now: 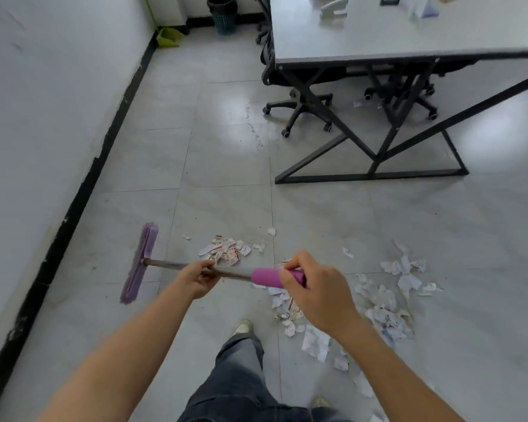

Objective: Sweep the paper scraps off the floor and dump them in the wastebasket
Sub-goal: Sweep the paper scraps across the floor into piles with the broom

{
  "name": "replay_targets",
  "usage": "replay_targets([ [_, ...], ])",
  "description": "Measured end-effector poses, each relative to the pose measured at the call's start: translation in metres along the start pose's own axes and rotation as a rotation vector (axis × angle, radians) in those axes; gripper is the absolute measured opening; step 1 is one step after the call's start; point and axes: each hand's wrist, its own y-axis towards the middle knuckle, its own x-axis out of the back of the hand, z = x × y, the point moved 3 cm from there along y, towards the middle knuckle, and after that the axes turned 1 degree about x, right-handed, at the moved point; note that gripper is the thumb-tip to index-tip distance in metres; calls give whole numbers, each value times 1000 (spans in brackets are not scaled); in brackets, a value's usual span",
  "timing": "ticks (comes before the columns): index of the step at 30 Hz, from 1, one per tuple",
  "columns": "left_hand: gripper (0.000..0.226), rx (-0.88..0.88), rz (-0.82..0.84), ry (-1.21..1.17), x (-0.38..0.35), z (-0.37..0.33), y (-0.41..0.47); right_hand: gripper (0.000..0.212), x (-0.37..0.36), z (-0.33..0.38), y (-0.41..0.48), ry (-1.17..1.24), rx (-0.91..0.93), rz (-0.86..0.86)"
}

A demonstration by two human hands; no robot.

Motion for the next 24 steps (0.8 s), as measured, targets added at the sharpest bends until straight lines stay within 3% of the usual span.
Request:
replay_targets([
  [3, 25, 48, -58, 103, 9, -50, 43, 68, -43, 13, 38, 2, -107, 6],
  [8, 29, 143, -68, 281, 9, -100, 93, 67, -94, 45, 87, -36, -264, 44],
  [11, 24, 248, 15, 341, -16, -97, 100, 34, -87, 41, 96, -46, -406, -25],
  [13, 23, 314, 85, 361, -42, -81, 94, 14, -61, 27, 92, -29, -571, -137],
  [17, 24, 435, 212, 307, -98, -36, 52, 21, -6, 7, 73, 120, -815, -499],
  [21, 26, 524, 284, 242, -139, 14, 6, 24, 43, 6, 41, 205, -855, -870],
  [24, 25, 603, 344, 224, -156, 42, -31, 41, 80, 16, 14, 185, -807, -972],
])
